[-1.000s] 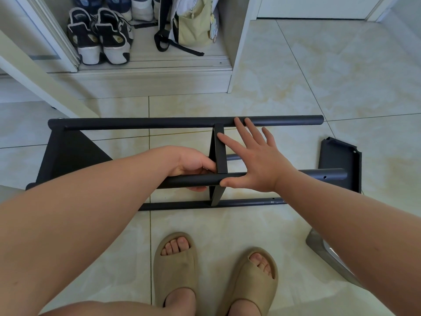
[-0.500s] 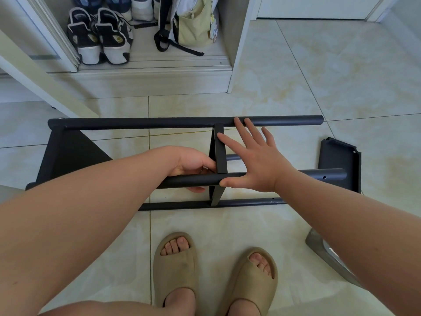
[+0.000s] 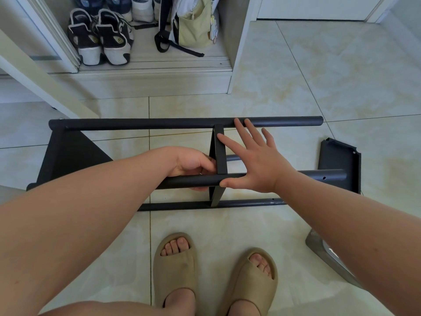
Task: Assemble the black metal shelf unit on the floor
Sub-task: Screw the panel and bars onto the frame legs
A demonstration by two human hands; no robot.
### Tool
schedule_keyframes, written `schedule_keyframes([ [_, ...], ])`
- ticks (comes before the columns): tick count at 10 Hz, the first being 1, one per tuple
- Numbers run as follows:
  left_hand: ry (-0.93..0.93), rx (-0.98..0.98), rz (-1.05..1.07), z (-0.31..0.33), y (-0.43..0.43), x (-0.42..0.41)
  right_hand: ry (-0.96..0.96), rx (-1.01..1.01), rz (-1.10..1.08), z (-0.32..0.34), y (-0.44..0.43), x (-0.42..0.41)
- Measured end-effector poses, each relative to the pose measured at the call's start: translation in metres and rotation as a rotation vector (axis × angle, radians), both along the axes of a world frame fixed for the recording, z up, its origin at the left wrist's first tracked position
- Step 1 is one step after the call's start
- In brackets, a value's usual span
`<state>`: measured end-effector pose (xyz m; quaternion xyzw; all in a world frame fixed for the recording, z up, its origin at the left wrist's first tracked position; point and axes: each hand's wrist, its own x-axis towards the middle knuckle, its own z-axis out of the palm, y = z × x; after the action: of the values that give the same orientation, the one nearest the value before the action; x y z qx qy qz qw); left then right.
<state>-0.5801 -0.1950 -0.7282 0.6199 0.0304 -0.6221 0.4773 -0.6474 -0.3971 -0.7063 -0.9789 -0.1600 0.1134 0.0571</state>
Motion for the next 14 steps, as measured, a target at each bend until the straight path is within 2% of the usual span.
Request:
schedule_keyframes([
  [1, 0.005, -0.017, 0.038, -0.0007, 0.0016, 0.0006, -0.001, -0.002, 0.003, 0.0002, 0.0000, 0.0003],
  [3, -0.011, 0.130, -0.016, -0.0001, -0.0033, -0.0008, -0.001, -0.003, 0.004, 0.0001, 0.0001, -0.0001],
  [8, 0.014, 0.003, 0.003, 0.0000, 0.0009, 0.0012, 0.013, -0.008, 0.000, 0.0024, 0.0009, -0.0003],
  [11, 0.002, 0.079, -0.023, -0.0001, -0.0025, -0.0013, 0.000, 0.004, 0.002, 0.0006, 0.0000, -0.0001],
  [14, 0.021, 0.001, -0.023, -0.0011, 0.0003, 0.0012, 0.004, -0.003, 0.001, 0.0012, 0.0004, -0.0001],
])
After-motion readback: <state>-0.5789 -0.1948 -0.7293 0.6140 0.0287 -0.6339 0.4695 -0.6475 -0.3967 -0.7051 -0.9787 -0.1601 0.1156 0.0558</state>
